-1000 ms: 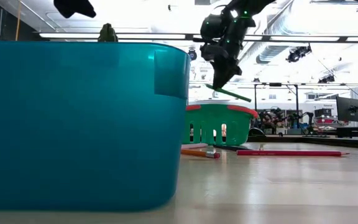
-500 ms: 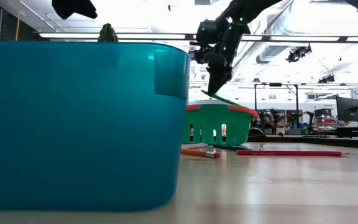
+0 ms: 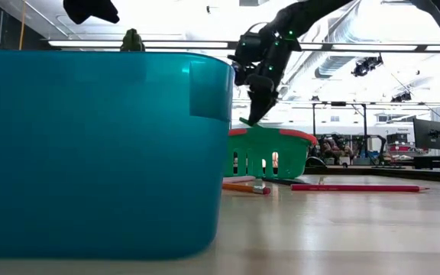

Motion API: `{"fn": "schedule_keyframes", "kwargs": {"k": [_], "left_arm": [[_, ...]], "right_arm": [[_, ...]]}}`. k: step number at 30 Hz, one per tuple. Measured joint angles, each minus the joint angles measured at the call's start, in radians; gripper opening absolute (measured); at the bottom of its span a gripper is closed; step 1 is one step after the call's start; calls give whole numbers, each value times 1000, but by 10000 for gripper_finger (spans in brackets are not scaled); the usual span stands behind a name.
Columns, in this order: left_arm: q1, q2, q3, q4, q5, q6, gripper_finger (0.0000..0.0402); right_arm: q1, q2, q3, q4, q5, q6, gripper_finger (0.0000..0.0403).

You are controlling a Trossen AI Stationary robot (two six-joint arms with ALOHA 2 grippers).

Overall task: Sort pens & pencils
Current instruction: Put the green pen into the green basket, then put the pink pen into the green basket

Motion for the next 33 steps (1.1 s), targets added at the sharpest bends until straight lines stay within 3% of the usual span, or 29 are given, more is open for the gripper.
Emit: {"fn": "schedule_keyframes", "kwargs": {"k": [6, 14, 19, 33], "left_arm": [[0, 0, 0, -3, 0, 0, 72], [0, 0, 0, -9, 1, 3, 72], [0, 0, 0, -9, 3, 28, 72], [0, 0, 0, -25, 33, 76, 72]], "right_arm": [[0, 0, 0, 25, -18, 8, 100], [0, 0, 0, 24, -22, 39, 106], [9, -13, 0, 24, -107, 123, 106], [185, -125, 0, 25, -146, 325, 106]]}}
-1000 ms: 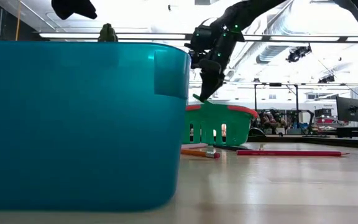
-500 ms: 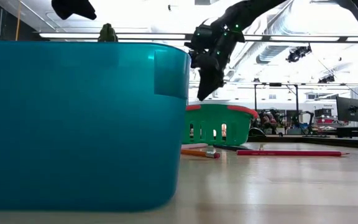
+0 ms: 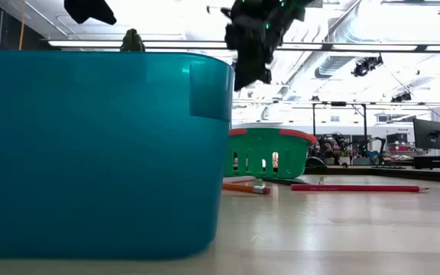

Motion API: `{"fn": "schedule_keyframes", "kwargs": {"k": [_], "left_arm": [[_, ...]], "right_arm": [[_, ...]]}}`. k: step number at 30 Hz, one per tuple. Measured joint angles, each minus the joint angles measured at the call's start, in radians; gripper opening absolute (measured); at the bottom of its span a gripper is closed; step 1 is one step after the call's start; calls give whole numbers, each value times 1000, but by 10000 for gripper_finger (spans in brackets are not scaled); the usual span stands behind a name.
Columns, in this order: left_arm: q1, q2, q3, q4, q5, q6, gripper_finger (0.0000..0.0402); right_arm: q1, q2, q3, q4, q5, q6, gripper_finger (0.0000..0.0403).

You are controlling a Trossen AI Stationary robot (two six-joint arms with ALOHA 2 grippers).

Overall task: Sort pens & pencils
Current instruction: Put the pink pen into the green basket

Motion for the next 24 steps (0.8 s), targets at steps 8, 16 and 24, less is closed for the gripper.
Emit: {"fn": "schedule_keyframes", "kwargs": {"k": [8, 16, 24], "left_arm": [[0, 0, 0, -14, 40, 28, 72], [0, 0, 0, -13, 79, 76, 72], [0, 0, 0, -6, 130, 128, 72]], "right_arm": [[121, -48, 0, -4, 29, 220, 106], [237, -41, 0, -64, 118, 372, 106], [326, -41, -6, -108, 212, 532, 106]]}}
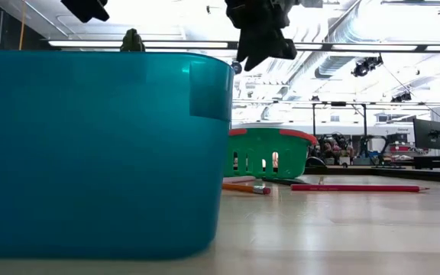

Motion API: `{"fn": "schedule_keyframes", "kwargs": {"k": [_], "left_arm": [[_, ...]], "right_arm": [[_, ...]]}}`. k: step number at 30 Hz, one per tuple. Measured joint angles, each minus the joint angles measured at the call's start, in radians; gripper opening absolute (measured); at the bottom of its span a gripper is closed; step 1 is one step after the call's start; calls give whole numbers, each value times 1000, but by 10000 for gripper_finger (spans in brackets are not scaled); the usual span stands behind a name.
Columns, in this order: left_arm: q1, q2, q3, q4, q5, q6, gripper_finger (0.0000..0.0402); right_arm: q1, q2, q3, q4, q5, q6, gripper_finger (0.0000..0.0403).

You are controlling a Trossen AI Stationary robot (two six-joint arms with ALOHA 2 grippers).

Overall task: Sort pens & pencils
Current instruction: Put the pink pen into the green basket

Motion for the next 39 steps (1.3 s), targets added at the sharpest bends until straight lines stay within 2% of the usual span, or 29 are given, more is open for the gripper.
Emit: {"fn": "schedule_keyframes", "kwargs": {"k": [8, 18, 27, 39], "left_arm": [[0, 0, 0, 2, 54, 4, 72], [0, 0, 0, 8, 88, 4, 72], [0, 0, 0, 197, 212, 24, 72], [0, -38, 0, 399, 258, 24, 72]], "right_arm": [[95, 0, -58, -42, 2, 79, 106], [282, 0, -133, -105, -5, 122, 106], [432, 0, -147, -117, -10, 183, 106], [673, -7, -147, -228, 51, 342, 106]]}}
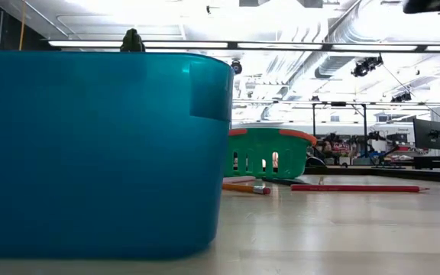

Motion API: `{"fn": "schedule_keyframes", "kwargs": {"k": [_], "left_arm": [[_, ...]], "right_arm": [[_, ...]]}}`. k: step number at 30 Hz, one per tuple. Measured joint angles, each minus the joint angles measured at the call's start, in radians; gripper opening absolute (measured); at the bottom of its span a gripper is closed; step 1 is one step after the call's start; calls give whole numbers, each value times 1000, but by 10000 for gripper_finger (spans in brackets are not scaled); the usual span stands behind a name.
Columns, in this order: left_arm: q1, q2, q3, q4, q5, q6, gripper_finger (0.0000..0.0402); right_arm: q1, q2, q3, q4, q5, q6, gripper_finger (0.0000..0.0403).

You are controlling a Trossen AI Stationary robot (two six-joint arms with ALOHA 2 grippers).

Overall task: Sort pens & pencils
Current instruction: Put the pink pen into the green basket

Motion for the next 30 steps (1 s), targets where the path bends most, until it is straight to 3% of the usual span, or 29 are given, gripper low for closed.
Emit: {"fn": "schedule_keyframes", "kwargs": {"k": [8, 15, 18, 25, 30], "left_arm": [[0, -66, 0, 224, -57, -2, 72], [0, -91, 0, 310, -86, 0, 72], [0, -91, 0, 308, -88, -1, 72], [0, -93, 0, 338, -87, -23, 72], [0, -101, 0, 341, -87, -57, 72]], "right_arm": [[140, -61, 0, -71, 30, 28, 106], [273, -230, 0, -112, 179, 172, 106], [298, -283, 1, -61, 217, 154, 106], [297, -300, -12, -57, 174, 22, 106], [297, -398, -214, 135, 101, 7, 106]]}}
